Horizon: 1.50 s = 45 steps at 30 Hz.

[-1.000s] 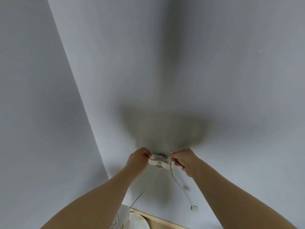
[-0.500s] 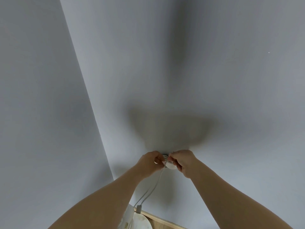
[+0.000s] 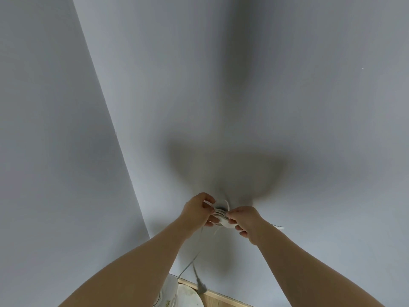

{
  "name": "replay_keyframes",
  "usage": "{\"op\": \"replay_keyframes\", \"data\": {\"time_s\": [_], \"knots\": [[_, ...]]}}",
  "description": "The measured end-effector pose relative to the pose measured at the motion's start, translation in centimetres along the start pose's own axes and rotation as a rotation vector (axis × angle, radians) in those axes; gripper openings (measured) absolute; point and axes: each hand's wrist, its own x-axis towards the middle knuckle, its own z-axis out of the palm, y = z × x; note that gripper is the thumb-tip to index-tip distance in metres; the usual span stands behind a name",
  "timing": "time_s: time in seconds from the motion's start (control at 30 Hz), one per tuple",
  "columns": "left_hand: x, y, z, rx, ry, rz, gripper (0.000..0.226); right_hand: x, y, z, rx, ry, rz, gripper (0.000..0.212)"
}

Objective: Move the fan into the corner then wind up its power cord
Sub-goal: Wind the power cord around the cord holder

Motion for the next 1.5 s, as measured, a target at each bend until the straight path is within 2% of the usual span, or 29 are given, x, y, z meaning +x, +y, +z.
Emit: {"op": "replay_keyframes", "data": {"time_s": [0.1, 0.27, 0.4, 0.63, 0.73, 0.8, 0.97, 1.13, 1.27, 1.33, 1.43, 1.5], "knots": [[0.4, -0.2, -0.4, 0.040, 0.010, 0.034, 0.005, 0.3, 0.5, -0.1, 0.001, -0.006, 0.025, 0.007], [1.0, -0.3, -0.5, 0.181, -0.013, 0.075, 0.024, 0.6, 0.4, 0.1, -0.074, -0.019, 0.082, 0.007], [1.2, -0.1, -0.7, 0.251, 0.007, 0.085, 0.025, 1.3, 0.5, 0.2, -0.148, 0.013, 0.094, 0.011], [1.7, -0.7, -0.9, 0.123, 0.121, -0.061, 0.021, 2.1, 0.9, 0.7, -0.133, 0.013, 0.088, 0.012], [2.0, -0.8, -0.7, 0.163, 0.092, -0.062, 0.018, 2.2, 1.1, 0.9, -0.133, -0.018, 0.104, 0.016], [2.1, -0.9, -0.7, 0.232, 0.051, -0.042, 0.026, 2.2, 1.2, 0.9, -0.155, -0.032, 0.122, 0.020], [2.0, -0.9, -0.7, 0.286, -0.012, 0.017, 0.030, 2.3, 1.0, 0.8, -0.146, -0.033, 0.158, 0.016], [2.0, -1.2, -0.9, 0.271, 0.041, 0.023, 0.026, 2.7, 1.5, 0.8, -0.131, -0.006, 0.144, 0.023], [2.6, -2.4, -0.7, 0.476, 0.158, 0.082, 0.021, 3.1, 1.9, 0.8, -0.110, 0.024, 0.153, 0.028], [2.3, -2.8, -0.5, 0.568, 0.212, 0.086, 0.027, 3.3, 2.1, 0.7, -0.102, 0.032, 0.154, 0.030], [1.8, -3.2, -0.2, 0.927, 0.270, 0.150, 0.034, 3.3, 2.2, 0.7, -0.083, 0.038, 0.154, 0.032], [1.7, -3.6, -0.1, 0.998, 0.280, 0.167, 0.035, 3.4, 2.2, 0.7, -0.078, 0.046, 0.147, 0.033]]}}
